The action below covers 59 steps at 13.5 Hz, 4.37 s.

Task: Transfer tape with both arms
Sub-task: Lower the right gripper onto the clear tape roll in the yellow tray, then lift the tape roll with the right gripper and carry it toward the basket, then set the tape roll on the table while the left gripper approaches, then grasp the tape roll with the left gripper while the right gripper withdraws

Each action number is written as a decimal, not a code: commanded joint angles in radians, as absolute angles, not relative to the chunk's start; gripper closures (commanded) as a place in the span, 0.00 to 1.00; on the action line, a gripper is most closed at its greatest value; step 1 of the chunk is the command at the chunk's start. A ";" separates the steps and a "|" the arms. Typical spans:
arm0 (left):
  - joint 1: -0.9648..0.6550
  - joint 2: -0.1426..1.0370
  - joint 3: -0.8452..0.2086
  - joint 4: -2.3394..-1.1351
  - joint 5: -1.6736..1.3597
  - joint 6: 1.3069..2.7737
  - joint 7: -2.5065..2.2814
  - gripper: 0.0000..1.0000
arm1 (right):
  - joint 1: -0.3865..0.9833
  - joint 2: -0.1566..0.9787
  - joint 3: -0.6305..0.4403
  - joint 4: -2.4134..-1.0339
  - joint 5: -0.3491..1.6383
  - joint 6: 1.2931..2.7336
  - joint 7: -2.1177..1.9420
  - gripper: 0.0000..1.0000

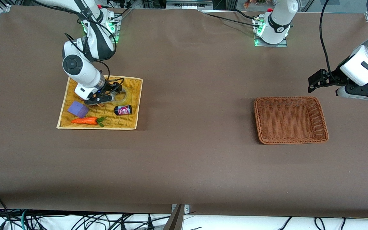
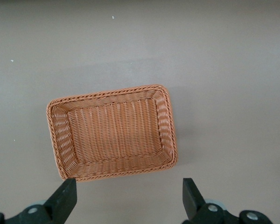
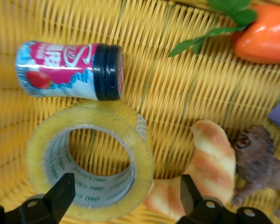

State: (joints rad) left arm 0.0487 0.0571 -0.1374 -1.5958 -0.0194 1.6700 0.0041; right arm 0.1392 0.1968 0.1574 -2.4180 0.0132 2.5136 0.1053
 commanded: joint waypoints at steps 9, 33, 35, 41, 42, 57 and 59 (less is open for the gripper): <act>0.049 0.060 -0.153 -1.560 -0.008 1.651 0.005 0.00 | 0.135 0.236 0.152 -2.418 -0.002 2.589 0.109 1.00; 0.055 0.063 -0.155 -1.557 -0.015 1.614 0.011 0.00 | 0.845 0.762 0.158 -1.488 0.002 2.357 1.209 1.00; 0.046 0.064 -0.164 -1.555 -0.014 1.614 0.009 0.00 | 0.847 0.787 0.156 -1.486 0.000 2.397 1.210 1.00; 0.046 0.071 -0.166 -1.554 -0.060 1.614 0.008 0.00 | 0.847 0.819 0.152 -1.485 -0.021 2.434 1.210 0.09; 0.048 0.071 -0.166 -1.554 -0.064 1.614 0.008 0.00 | 0.847 0.815 0.150 -1.482 -0.021 2.433 1.209 0.01; -0.107 0.285 -0.179 -1.511 -0.061 1.720 -0.008 0.00 | 0.558 0.278 -0.078 -1.502 0.060 1.709 0.292 0.00; -0.130 0.304 -0.179 -1.509 -0.075 1.720 -0.052 0.00 | 0.558 0.221 -0.168 -1.505 0.063 1.616 0.181 0.00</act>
State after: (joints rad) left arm -0.1079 0.2764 -0.1833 -1.5607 -0.0558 1.7387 -0.0175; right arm 0.5521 0.3004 -0.0992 -1.4557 0.0391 1.6757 0.2822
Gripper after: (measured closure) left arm 0.000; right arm 0.000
